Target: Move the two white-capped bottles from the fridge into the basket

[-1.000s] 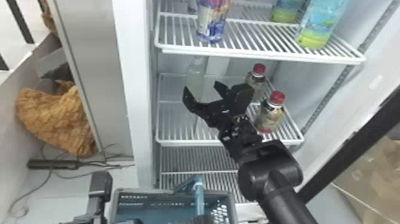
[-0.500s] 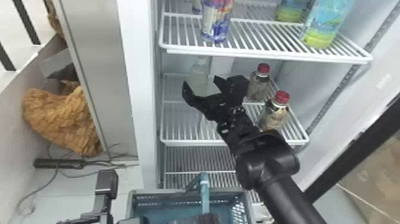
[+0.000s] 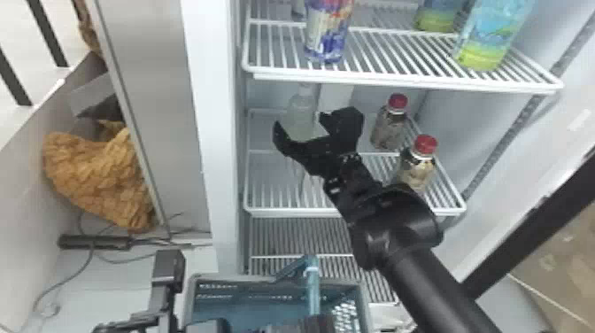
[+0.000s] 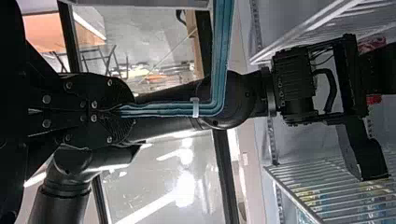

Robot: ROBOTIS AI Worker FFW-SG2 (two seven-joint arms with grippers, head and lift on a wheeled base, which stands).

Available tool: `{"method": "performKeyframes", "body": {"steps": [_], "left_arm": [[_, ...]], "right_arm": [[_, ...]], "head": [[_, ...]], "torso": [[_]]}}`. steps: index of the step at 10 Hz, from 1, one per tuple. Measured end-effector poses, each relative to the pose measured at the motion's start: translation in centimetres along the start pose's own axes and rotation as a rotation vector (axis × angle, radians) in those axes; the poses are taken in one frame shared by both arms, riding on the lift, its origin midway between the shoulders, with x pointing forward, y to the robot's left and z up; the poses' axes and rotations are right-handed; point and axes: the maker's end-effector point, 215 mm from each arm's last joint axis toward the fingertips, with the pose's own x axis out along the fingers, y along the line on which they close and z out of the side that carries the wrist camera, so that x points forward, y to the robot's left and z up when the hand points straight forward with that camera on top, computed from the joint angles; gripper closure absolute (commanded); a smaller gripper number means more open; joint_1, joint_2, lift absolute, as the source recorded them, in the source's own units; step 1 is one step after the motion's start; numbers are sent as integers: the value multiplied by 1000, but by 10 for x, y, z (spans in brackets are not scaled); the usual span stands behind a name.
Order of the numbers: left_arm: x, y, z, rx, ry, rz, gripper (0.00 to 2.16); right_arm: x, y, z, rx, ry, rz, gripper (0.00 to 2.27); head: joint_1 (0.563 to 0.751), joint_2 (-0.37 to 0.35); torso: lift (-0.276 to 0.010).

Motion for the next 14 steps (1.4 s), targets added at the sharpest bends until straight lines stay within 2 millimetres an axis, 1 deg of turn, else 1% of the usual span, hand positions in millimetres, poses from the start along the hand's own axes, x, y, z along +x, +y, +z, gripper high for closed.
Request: {"method": "performKeyframes", "body": {"steps": [3, 6, 8, 9, 12, 14], "left_arm": [[2, 0, 1, 2, 4, 0, 1154], [4, 0, 1, 0, 6, -3, 1154], [4, 0, 2, 1, 7, -3, 1154], [4, 0, 2, 1, 7, -3, 1154], [4, 0, 1, -2, 7, -4, 1154], [3, 1, 0, -5, 7, -3, 1154]], "right_arm": [[12, -1, 4, -30, 9, -12, 131], [15, 4, 6, -43, 8, -11, 168], [16, 3, 4, -42, 15, -15, 814], [16, 2, 2, -38, 19, -19, 854], [16, 1, 4, -21, 16, -22, 854], [15, 1, 10, -17, -6, -23, 854]], "head": [[695, -149], [695, -142], [695, -143], [695, -144], [695, -145], [695, -145]], "torso": [[-260], [-260], [-260], [-260], [-260], [-260]]}}
